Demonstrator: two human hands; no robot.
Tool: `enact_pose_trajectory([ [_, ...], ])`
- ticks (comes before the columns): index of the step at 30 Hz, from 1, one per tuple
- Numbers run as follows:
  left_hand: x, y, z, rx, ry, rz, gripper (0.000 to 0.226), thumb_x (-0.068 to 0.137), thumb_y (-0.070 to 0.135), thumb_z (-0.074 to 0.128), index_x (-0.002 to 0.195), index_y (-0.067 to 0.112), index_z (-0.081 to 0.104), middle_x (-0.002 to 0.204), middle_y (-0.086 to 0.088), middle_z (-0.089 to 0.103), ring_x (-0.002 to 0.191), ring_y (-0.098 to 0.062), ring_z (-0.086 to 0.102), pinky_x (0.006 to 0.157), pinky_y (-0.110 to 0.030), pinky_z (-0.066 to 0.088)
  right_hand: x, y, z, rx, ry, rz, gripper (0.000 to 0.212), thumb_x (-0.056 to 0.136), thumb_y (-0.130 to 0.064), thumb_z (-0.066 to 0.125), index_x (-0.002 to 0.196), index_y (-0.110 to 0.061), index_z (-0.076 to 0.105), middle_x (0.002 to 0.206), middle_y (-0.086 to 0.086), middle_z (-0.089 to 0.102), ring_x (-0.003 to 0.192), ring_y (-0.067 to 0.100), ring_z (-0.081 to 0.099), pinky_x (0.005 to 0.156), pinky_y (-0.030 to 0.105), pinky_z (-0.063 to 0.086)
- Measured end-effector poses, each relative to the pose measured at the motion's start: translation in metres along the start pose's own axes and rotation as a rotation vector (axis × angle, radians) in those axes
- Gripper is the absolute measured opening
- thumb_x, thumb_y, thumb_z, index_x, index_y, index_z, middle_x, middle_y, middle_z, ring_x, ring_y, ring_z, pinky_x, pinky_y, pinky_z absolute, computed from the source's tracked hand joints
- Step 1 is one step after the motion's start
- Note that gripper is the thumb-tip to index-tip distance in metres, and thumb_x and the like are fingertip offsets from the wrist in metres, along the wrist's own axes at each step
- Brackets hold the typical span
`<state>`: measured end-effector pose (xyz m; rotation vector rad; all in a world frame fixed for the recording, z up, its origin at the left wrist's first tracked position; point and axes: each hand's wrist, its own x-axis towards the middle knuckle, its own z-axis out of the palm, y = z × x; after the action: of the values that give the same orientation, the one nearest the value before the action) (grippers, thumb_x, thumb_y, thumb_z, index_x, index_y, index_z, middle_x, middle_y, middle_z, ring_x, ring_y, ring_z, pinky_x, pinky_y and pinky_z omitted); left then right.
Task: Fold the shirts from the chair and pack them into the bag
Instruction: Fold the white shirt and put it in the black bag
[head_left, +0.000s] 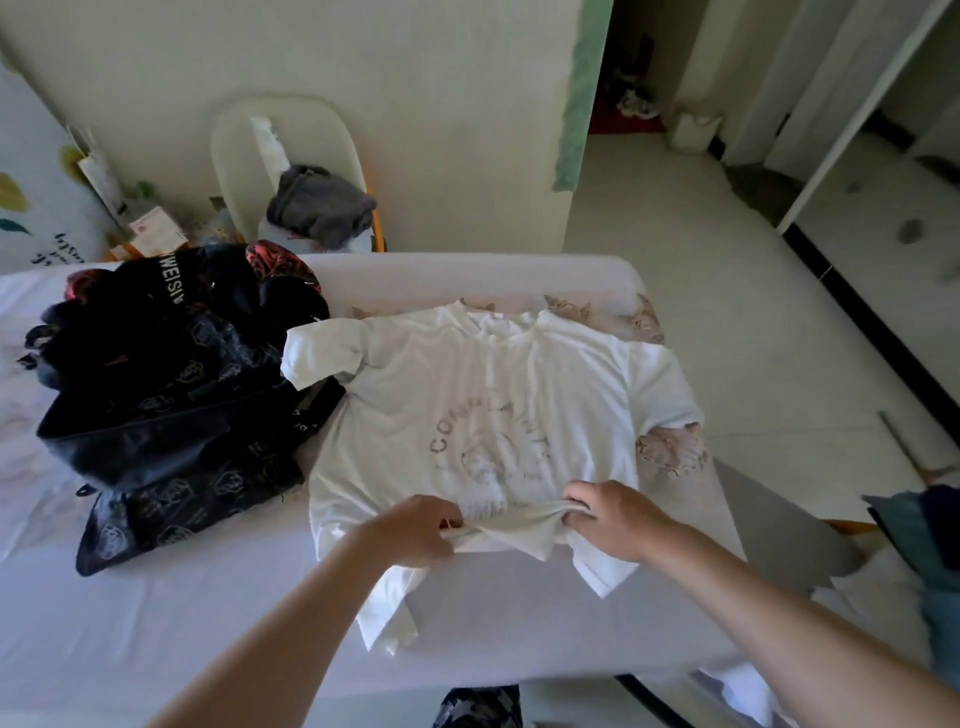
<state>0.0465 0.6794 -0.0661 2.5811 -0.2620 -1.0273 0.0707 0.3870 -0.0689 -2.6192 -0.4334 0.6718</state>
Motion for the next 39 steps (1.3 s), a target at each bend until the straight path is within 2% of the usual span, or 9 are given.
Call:
enact_pose_trajectory([
  [6, 0.034, 0.017, -0.094, -0.051, 0.161, 0.037, 0.033, 0.084, 0.011, 0.053, 0.112, 0.022, 0.064, 0.105, 0.003, 0.061, 0.094, -0.015, 0.055, 0.071, -0.022, 0.04, 0.045, -0.004, -0.067, 0.104, 0.122, 0.06, 0.008, 0.086, -0.03, 0.053, 0.08, -0.025, 0.055, 0.083, -0.009, 0.061, 0.08, 0.017, 0.061, 0.069, 0.035, 0.045],
  [13, 0.109, 0.021, -0.151, -0.162, 0.859, 0.037, 0.046, 0.091, 0.006, 0.056, 0.135, 0.018, 0.053, 0.132, -0.007, 0.052, 0.122, -0.026, 0.047, 0.103, -0.039, 0.041, 0.146, 0.017, -0.105, -0.249, 0.597, 0.183, 0.055, 0.092, -0.03, 0.064, 0.141, -0.014, 0.045, 0.132, 0.013, 0.056, 0.12, 0.036, 0.054, 0.096, 0.047, 0.044],
  [18, 0.124, 0.018, -0.099, -0.009, 0.514, 0.186, 0.033, 0.087, 0.034, 0.065, 0.12, 0.037, 0.063, 0.136, 0.007, 0.049, 0.132, -0.017, 0.042, 0.111, -0.038, 0.03, 0.148, 0.018, -0.072, -0.316, 0.358, -0.11, 0.049, 0.085, -0.02, 0.063, 0.133, -0.016, 0.054, 0.138, 0.009, 0.046, 0.129, 0.032, 0.046, 0.103, 0.044, 0.038],
  [22, 0.126, -0.007, -0.058, 0.374, 0.223, 0.115, 0.111, 0.058, 0.082, 0.064, 0.151, 0.049, 0.013, 0.162, 0.008, -0.013, 0.149, -0.026, -0.014, 0.119, -0.054, -0.003, 0.13, 0.026, -0.036, -0.329, 0.017, -0.177, 0.079, 0.08, -0.048, 0.054, 0.152, -0.028, 0.029, 0.163, 0.001, 0.009, 0.151, 0.022, 0.01, 0.122, 0.042, 0.014],
  [25, 0.127, -0.017, -0.053, 0.334, 0.263, 0.098, 0.113, 0.059, 0.084, 0.061, 0.153, 0.044, 0.011, 0.163, 0.006, -0.012, 0.15, -0.024, -0.015, 0.12, -0.049, -0.005, 0.128, 0.029, -0.021, -0.332, -0.055, -0.15, 0.08, 0.089, -0.03, 0.053, 0.157, -0.033, 0.011, 0.163, -0.001, -0.018, 0.151, 0.018, -0.013, 0.123, 0.043, 0.004],
  [30, 0.119, -0.014, -0.064, 0.172, 0.371, 0.106, 0.051, 0.087, 0.035, 0.064, 0.137, 0.039, 0.054, 0.151, 0.014, 0.036, 0.14, -0.015, 0.03, 0.11, -0.036, 0.035, 0.125, 0.04, -0.025, -0.367, 0.135, -0.184, 0.061, 0.086, 0.004, 0.063, 0.14, -0.024, 0.055, 0.154, 0.004, 0.042, 0.136, 0.021, 0.049, 0.087, 0.038, 0.059],
  [34, 0.104, 0.002, -0.061, 0.107, 0.231, 0.124, 0.037, 0.084, 0.041, 0.064, 0.12, 0.038, 0.066, 0.131, 0.018, 0.048, 0.122, -0.012, 0.04, 0.1, -0.035, 0.042, 0.102, 0.04, -0.037, -0.45, 0.086, -0.151, 0.027, 0.081, -0.027, 0.052, 0.098, -0.026, 0.073, 0.105, -0.007, 0.074, 0.082, 0.02, 0.071, 0.067, 0.032, 0.056],
  [37, 0.098, 0.009, -0.05, 0.093, 0.163, 0.155, 0.037, 0.078, 0.049, 0.062, 0.112, 0.038, 0.069, 0.126, 0.015, 0.056, 0.12, -0.016, 0.046, 0.102, -0.036, 0.041, 0.091, 0.029, -0.047, -0.404, 0.058, -0.072, 0.038, 0.079, -0.05, 0.038, 0.074, -0.02, 0.06, 0.082, -0.004, 0.069, 0.074, 0.021, 0.063, 0.068, 0.032, 0.048],
  [39, 0.098, 0.005, -0.044, 0.01, 0.212, 0.157, 0.031, 0.08, 0.041, 0.062, 0.11, 0.036, 0.071, 0.121, 0.015, 0.062, 0.118, -0.014, 0.052, 0.103, -0.031, 0.04, 0.097, 0.021, -0.051, -0.385, 0.119, -0.081, 0.037, 0.086, -0.05, 0.039, 0.085, -0.022, 0.063, 0.089, -0.002, 0.07, 0.083, 0.023, 0.065, 0.072, 0.032, 0.049],
])
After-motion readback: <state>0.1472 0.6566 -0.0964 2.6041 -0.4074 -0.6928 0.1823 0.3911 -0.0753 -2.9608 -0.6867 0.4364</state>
